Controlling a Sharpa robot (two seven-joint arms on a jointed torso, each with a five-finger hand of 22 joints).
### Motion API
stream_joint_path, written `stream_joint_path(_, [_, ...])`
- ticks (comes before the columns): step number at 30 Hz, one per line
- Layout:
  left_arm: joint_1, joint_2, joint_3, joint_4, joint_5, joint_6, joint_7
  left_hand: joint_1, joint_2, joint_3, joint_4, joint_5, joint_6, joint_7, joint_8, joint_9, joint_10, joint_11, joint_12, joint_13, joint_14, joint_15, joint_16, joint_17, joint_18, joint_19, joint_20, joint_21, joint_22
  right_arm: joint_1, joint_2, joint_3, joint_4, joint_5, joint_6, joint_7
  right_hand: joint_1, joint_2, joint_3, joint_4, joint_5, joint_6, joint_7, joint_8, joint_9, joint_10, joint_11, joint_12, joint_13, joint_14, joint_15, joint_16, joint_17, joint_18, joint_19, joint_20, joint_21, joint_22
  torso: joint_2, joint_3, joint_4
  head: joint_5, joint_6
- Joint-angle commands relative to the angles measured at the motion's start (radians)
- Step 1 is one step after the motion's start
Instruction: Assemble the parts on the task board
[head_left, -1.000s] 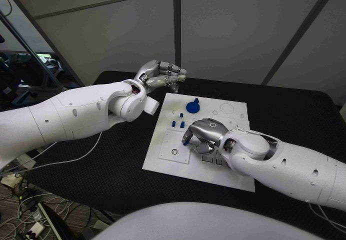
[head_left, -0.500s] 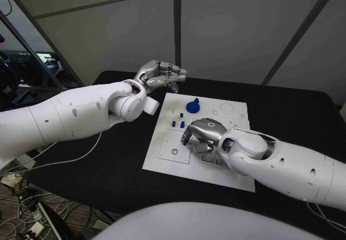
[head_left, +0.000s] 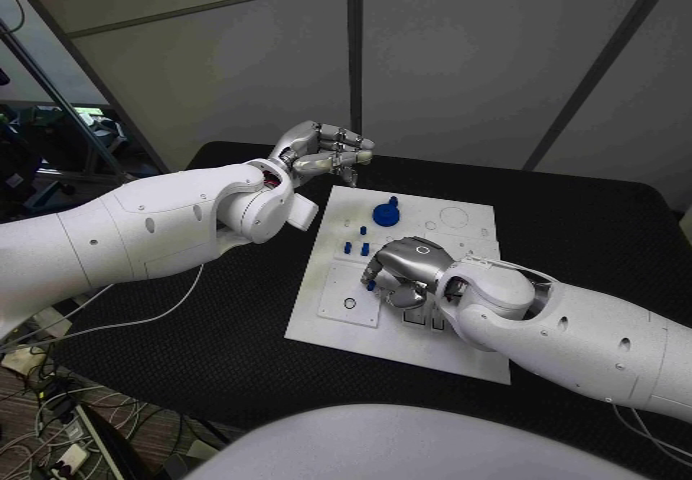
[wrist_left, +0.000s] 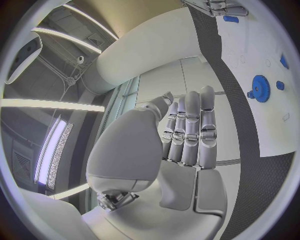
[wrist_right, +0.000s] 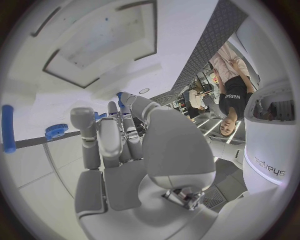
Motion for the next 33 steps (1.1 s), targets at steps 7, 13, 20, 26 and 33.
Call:
stream_joint_path(7, [0.002, -0.001, 0.0, 0.001, 0.002, 0.025, -0.005, -0.003, 0.005, -0.001, -0.003, -0.005, -0.009, 0.001, 0.005, 0.002, -0.007, 0.0, 0.008, 0.001, -0.004, 0.003, -0.004, -0.001, -0.014, -0.001, 0.006, -0.004, -0.001, 0.001, -0.014, 0.0, 0.006, 0.02, -0.112, 0.026, 0.0, -0.018, -0.033, -0.004, -0.001, -0.114, -0.02, -0.003, -0.004, -0.102, 0.013, 0.017, 0.004, -0.007, 0.017, -0.038, -0.066, 0.018, -0.077, 0.012, -0.064, -0.092, 0.0, 0.0004, -0.0002, -0.003, 0.0])
stream_joint_path(13, [0.002, -0.002, 0.0, 0.0, 0.002, 0.03, -0.014, -0.005, 0.005, -0.002, -0.003, -0.006, -0.01, 0.001, 0.006, 0.003, -0.008, 0.0, 0.009, 0.002, -0.003, 0.003, -0.003, -0.001, -0.014, 0.0, 0.006, -0.004, -0.001, 0.001, -0.041, 0.0, 0.03, 0.055, -0.155, 0.053, 0.001, -0.019, -0.052, -0.004, 0.0, -0.132, -0.018, -0.001, -0.002, -0.108, 0.012, 0.045, 0.008, -0.019, 0.017, -0.057, -0.097, 0.024, -0.103, 0.015, -0.086, -0.123, 0.001, 0.0003, 0.0004, -0.011, 0.0])
stream_joint_path(20, [0.002, -0.004, 0.0, -0.001, 0.002, 0.038, -0.014, -0.005, 0.005, -0.003, -0.002, -0.006, -0.01, 0.001, 0.006, 0.003, -0.009, 0.0, 0.01, 0.002, -0.003, 0.003, -0.003, -0.001, -0.014, 0.0, 0.006, -0.004, -0.001, 0.003, -0.153, 0.026, 0.125, 0.114, -0.151, 0.046, -0.005, -0.013, -0.064, 0.007, 0.014, -0.111, -0.006, 0.009, 0.004, -0.062, -0.001, 0.103, 0.013, -0.008, 0.007, -0.043, -0.087, 0.023, -0.093, 0.008, -0.082, -0.116, -0.004, -0.0002, -0.004, -0.021, 0.0])
stream_joint_path(26, [0.001, -0.006, 0.0, -0.004, 0.002, 0.044, -0.012, -0.005, 0.005, -0.003, -0.002, -0.006, -0.01, 0.001, 0.006, 0.003, -0.009, 0.0, 0.01, 0.002, -0.003, 0.003, -0.003, -0.001, -0.014, 0.0, 0.006, -0.004, -0.001, 0.029, -0.249, 0.066, 0.154, 0.126, -0.06, -0.005, -0.025, -0.025, -0.076, 0.02, 0.012, -0.089, -0.003, 0.014, 0.006, -0.048, -0.003, 0.122, 0.007, -0.003, 0.005, -0.04, -0.086, 0.021, -0.085, 0.005, -0.082, -0.112, -0.006, -0.0007, -0.0066, -0.036, 0.0])
stream_joint_path(33, [0.001, -0.001, 0.0, -0.009, 0.002, 0.049, -0.013, -0.005, 0.005, -0.003, -0.003, -0.006, -0.01, 0.0, 0.007, 0.004, -0.009, 0.0, 0.012, 0.002, -0.003, 0.003, -0.002, -0.001, -0.014, 0.0, 0.006, -0.005, -0.002, 0.047, -0.293, 0.079, 0.13, 0.097, -0.004, -0.035, -0.026, -0.036, -0.086, 0.02, 0.014, -0.08, -0.007, 0.014, 0.007, -0.057, -0.004, 0.124, 0.003, -0.002, 0.005, -0.04, -0.087, 0.02, -0.08, 0.005, -0.082, -0.11, -0.004, 0.0006, -0.0048, -0.053, 0.01])
